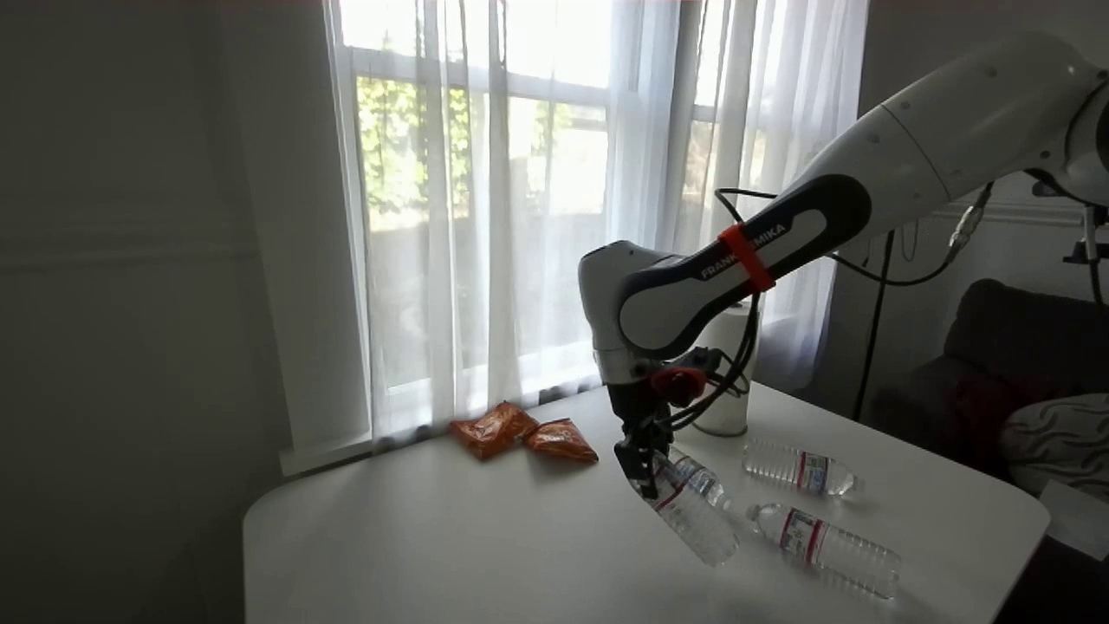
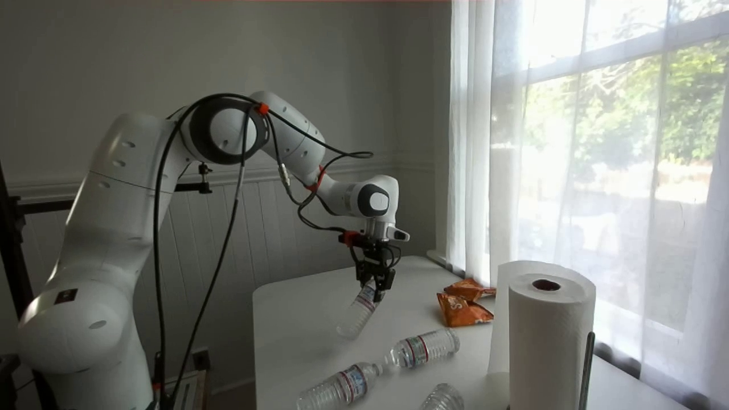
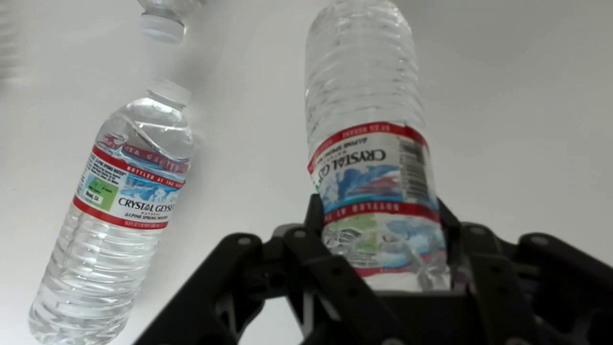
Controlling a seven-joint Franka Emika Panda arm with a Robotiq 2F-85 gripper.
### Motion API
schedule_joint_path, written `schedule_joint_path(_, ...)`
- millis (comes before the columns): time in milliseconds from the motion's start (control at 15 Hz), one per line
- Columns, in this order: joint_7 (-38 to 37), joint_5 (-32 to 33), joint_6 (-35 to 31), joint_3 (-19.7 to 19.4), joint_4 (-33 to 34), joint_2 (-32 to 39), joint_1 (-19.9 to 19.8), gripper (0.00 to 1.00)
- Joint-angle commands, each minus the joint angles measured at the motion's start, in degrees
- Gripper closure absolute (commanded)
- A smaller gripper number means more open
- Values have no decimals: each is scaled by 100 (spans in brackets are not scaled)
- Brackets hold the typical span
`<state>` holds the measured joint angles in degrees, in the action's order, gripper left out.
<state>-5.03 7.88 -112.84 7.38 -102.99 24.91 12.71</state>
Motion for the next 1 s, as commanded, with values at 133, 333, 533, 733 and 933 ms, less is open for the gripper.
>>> schedule_joint_path(133, -504, 144, -1714, -80, -1496, -1042, 11, 74)
schedule_joint_path(333, -690, 234, -2372, -142, -1975, -1332, 20, 74)
schedule_joint_path(533, -962, 400, -3120, -229, -2404, -1539, 17, 74)
schedule_joint_path(733, -1380, 811, -3758, -376, -2757, -1729, 56, 74)
schedule_joint_path(933, -1914, 1266, -4347, -541, -2984, -1720, 69, 74)
